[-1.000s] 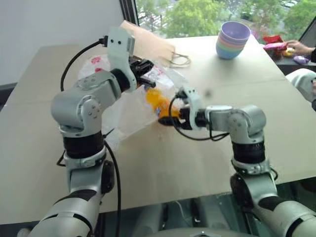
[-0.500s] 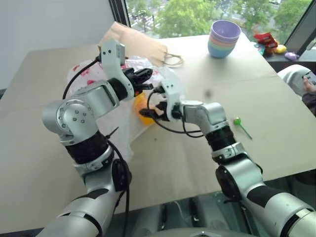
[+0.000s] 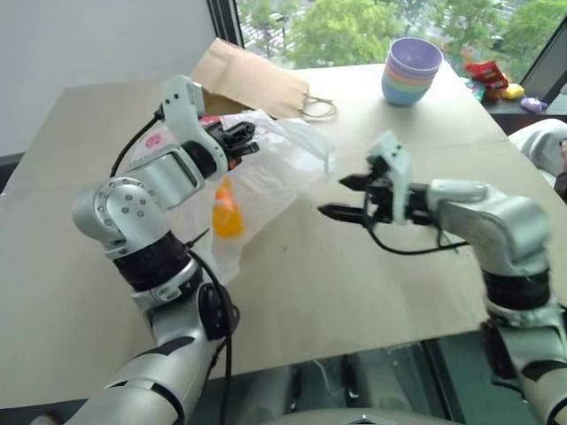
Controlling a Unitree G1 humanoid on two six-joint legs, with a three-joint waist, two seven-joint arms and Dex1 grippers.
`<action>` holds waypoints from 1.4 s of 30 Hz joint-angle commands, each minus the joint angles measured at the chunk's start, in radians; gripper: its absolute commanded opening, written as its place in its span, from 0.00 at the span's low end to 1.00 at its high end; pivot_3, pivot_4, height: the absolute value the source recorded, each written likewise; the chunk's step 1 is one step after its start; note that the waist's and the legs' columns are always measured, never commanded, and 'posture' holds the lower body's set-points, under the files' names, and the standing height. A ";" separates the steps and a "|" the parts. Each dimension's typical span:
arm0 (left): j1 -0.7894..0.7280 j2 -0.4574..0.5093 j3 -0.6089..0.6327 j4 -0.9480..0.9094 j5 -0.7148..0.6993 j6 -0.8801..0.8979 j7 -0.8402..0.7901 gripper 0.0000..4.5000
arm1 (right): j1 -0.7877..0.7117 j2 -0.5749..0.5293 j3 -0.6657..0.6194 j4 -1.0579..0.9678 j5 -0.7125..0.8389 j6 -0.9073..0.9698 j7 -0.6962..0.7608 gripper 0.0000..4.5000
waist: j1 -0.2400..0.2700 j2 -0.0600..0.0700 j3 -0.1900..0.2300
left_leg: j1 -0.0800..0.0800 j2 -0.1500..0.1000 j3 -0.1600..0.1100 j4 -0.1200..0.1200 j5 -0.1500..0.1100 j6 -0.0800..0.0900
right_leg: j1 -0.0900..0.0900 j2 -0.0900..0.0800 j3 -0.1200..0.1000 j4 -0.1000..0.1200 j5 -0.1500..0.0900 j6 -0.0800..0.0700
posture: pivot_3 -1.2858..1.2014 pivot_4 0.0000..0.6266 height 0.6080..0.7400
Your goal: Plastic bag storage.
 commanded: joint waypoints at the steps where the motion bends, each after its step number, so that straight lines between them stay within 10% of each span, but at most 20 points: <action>1: -0.016 0.016 -0.018 -0.004 -0.010 -0.047 -0.007 0.00 | 0.030 -0.083 -0.121 -0.173 0.079 0.070 -0.013 0.98 | 0.004 0.000 0.000 | 0.000 0.000 0.000 0.000 0.000 0.000 | 0.000 0.000 0.000 0.000 0.000 0.000 | 0.52 0.24 1.00; 8: 0.002 0.039 -0.072 0.002 -0.014 -0.107 -0.029 0.00 | 0.322 -0.295 -0.155 -0.189 -0.151 0.025 -0.234 0.98 | 0.048 -0.001 -0.001 | 0.000 -0.001 0.000 0.000 0.000 0.000 | 0.000 -0.001 0.000 -0.001 0.000 0.000 | 0.52 0.24 1.00; 15: 0.026 0.046 -0.116 0.006 -0.014 -0.143 -0.038 0.00 | 0.503 -0.166 -0.231 0.063 -0.231 -0.108 -0.332 0.98 | 0.052 -0.002 -0.002 | 0.001 -0.001 0.001 0.001 0.000 0.000 | 0.001 -0.001 0.001 0.000 0.000 0.000 | 0.52 0.24 1.00; 19: 0.032 0.048 -0.122 -0.002 -0.023 -0.144 -0.034 0.00 | 0.499 -0.168 -0.208 0.165 -0.252 -0.190 -0.305 0.75 | 0.049 -0.002 -0.002 | 0.003 -0.001 0.002 0.001 0.000 0.000 | 0.002 0.000 0.003 0.001 0.000 0.000 | 0.52 0.24 1.00; 25: 0.029 0.056 -0.116 -0.002 -0.034 -0.143 -0.030 0.00 | 0.490 -0.194 -0.182 0.213 -0.273 -0.269 -0.275 0.08 | 0.054 -0.002 -0.002 | 0.005 -0.001 0.002 0.001 0.000 0.000 | 0.004 0.000 0.002 0.000 0.000 0.000 | 0.52 0.24 1.00; 28: 0.020 0.056 -0.097 0.003 -0.044 -0.139 -0.025 0.00 | 0.491 -0.199 -0.203 0.088 -0.184 -0.234 -0.207 0.01 | 0.054 -0.002 -0.002 | 0.005 -0.002 0.001 0.001 0.000 0.000 | 0.004 -0.001 0.002 0.000 0.000 0.000 | 0.52 0.24 1.00; 34: 0.022 0.082 -0.080 -0.014 -0.063 -0.126 -0.034 0.00 | 0.252 0.044 -0.093 -0.118 0.076 -0.003 -0.248 0.01 | 0.026 -0.001 -0.002 | 0.006 -0.001 -0.001 0.000 0.000 0.000 | 0.003 0.002 0.005 0.001 0.000 0.000 | 0.52 0.24 1.00; 42: 0.045 0.085 -0.048 -0.084 -0.107 -0.107 0.009 0.00 | -0.302 0.474 0.235 0.856 -0.340 -0.544 -0.429 0.01 | 0.027 -0.002 -0.003 | 0.012 -0.003 -0.002 -0.003 0.000 -0.001 | 0.005 0.004 0.009 -0.001 0.001 -0.002 | 0.52 0.24 1.00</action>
